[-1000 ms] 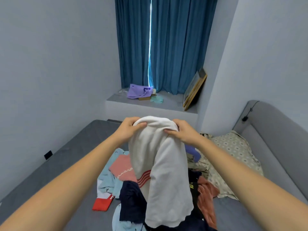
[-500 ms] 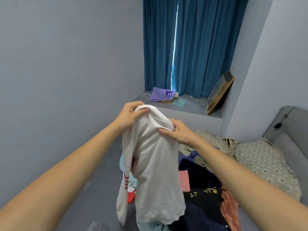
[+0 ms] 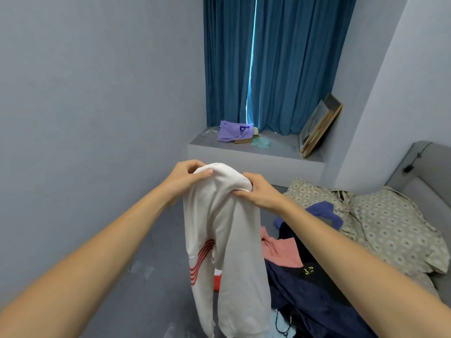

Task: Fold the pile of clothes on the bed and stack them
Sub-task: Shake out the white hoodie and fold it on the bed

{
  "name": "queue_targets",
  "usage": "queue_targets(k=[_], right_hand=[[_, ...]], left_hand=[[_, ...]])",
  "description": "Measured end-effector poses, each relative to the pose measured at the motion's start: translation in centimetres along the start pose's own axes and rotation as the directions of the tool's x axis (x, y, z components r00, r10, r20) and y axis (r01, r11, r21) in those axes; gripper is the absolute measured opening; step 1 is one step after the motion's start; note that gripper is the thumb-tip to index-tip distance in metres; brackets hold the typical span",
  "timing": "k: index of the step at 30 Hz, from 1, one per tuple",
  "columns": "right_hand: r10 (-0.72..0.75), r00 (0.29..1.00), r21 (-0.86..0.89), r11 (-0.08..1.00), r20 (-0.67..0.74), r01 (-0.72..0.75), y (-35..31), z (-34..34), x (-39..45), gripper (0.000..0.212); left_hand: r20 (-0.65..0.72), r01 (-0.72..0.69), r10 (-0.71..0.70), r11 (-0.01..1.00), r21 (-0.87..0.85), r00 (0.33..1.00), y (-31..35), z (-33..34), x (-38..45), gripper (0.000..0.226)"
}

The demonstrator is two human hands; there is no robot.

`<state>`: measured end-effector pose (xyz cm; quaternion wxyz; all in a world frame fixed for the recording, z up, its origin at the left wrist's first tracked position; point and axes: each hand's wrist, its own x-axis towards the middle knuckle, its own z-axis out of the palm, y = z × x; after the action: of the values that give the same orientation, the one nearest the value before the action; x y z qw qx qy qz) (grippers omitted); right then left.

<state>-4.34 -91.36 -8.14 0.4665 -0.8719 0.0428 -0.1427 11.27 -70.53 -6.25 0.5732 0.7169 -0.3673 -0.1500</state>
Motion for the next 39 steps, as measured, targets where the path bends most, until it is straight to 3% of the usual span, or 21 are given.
queue_targets(k=[2,6,10,14,17,21,24,26,31,32,35,39], right_hand=[[0.044,0.998,-0.017,0.999,-0.047,-0.045,-0.2,1.8,0.6,0.024],[0.140,0.987,-0.043,0.989,-0.079,-0.143,-0.8,3.3,1.2,0.038],[0.211,0.977,-0.034,0.977,0.039,-0.209,-0.8,3.2,1.7,0.044],[0.180,0.982,-0.010,0.983,-0.059,-0.181,0.6,2.5,2.8,0.020],[0.146,0.987,-0.070,0.986,-0.062,-0.151,1.3,2.6,4.3,0.018],[0.096,0.995,-0.065,0.993,-0.036,-0.098,1.5,3.5,6.7,0.024],[0.081,0.997,-0.046,0.996,-0.017,-0.082,1.4,4.2,8.4,0.027],[0.078,0.997,-0.067,0.995,0.002,-0.077,1.5,4.5,9.5,0.029],[0.111,0.992,-0.323,0.942,0.053,-0.088,1.9,4.6,11.7,0.052],[0.137,0.987,-0.390,0.916,0.079,-0.096,2.0,4.7,12.1,0.051],[0.223,0.964,-0.466,0.875,0.143,-0.133,2.4,5.3,13.0,0.008],[0.198,0.977,-0.441,0.886,0.083,-0.142,2.5,5.6,14.3,0.021]], left_hand=[[0.042,0.093,-0.091,0.994,-0.052,0.995,-0.7,-1.6,-0.4,0.026],[0.114,0.245,-0.235,0.966,-0.085,0.965,-1.7,-3.6,-0.1,0.022],[0.070,0.187,-0.186,0.982,-0.010,0.980,-3.4,-4.4,0.9,0.031],[0.027,0.196,-0.200,0.975,0.101,0.979,-5.6,-5.4,2.3,0.035],[0.023,0.218,-0.224,0.962,0.168,0.974,-7.2,-6.3,3.0,0.040],[0.103,0.265,-0.314,0.906,0.330,0.944,-8.2,-7.5,4.0,0.050],[0.160,0.267,-0.379,0.841,0.470,0.912,-8.7,-8.5,4.7,0.034],[0.137,0.220,-0.339,0.818,0.531,0.931,-9.1,-8.9,5.1,0.022],[0.019,0.151,-0.176,0.892,0.427,0.984,-10.9,-9.9,6.7,0.027],[0.016,0.126,-0.146,0.904,0.408,0.989,-11.3,-10.2,7.2,0.026],[0.032,0.024,-0.040,0.919,0.394,0.999,-12.3,-11.2,9.1,0.023],[0.117,-0.137,0.094,0.887,0.441,0.989,-13.2,-13.3,11.8,0.024]])
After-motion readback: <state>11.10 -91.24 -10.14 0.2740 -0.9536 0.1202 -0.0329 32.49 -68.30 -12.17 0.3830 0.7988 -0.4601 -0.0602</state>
